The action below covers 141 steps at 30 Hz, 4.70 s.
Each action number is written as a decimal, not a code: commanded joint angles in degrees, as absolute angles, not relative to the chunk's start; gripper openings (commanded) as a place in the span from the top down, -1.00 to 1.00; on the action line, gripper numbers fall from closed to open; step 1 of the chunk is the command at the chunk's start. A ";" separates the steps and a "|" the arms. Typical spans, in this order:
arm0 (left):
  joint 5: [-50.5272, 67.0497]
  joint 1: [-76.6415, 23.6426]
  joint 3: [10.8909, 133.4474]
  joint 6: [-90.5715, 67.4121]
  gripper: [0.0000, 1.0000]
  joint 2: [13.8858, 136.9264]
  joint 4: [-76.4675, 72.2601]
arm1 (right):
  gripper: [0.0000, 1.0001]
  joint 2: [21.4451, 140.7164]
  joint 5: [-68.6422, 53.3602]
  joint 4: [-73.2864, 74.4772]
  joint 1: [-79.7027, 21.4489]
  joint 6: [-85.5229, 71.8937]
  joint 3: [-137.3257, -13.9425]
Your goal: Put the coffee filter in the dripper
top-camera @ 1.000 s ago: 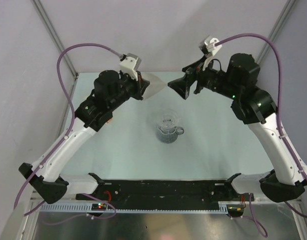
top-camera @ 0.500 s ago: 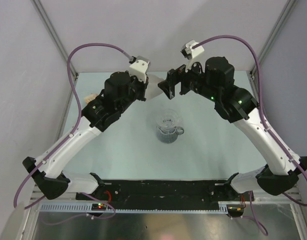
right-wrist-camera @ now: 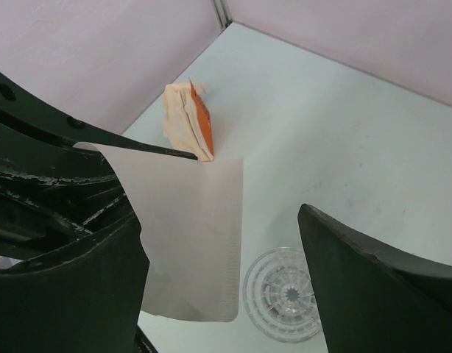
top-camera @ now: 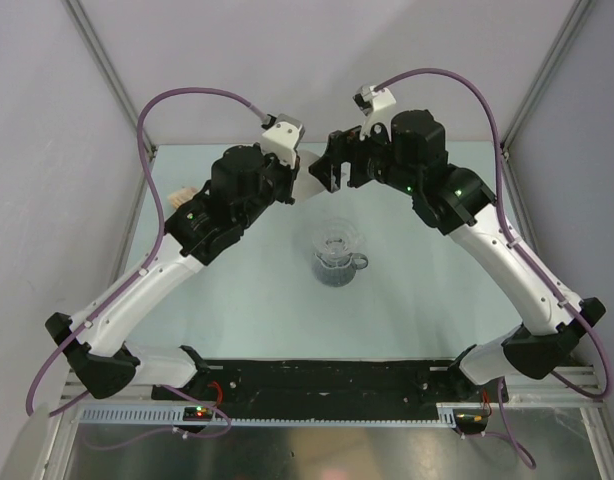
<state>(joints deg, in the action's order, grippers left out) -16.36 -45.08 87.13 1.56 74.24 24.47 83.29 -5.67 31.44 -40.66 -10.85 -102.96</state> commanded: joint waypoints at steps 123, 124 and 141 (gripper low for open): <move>41.00 -36.04 79.69 22.59 -0.72 58.66 42.69 | 1.00 79.22 -76.32 31.28 -31.94 -1.43 -94.49; 38.91 -37.22 80.19 23.03 -0.72 58.99 42.70 | 1.00 79.33 -75.95 32.82 -32.45 -0.01 -94.84; 38.66 -44.35 84.08 22.52 -0.67 61.13 42.67 | 1.00 80.00 -66.81 44.64 -37.04 11.42 -98.81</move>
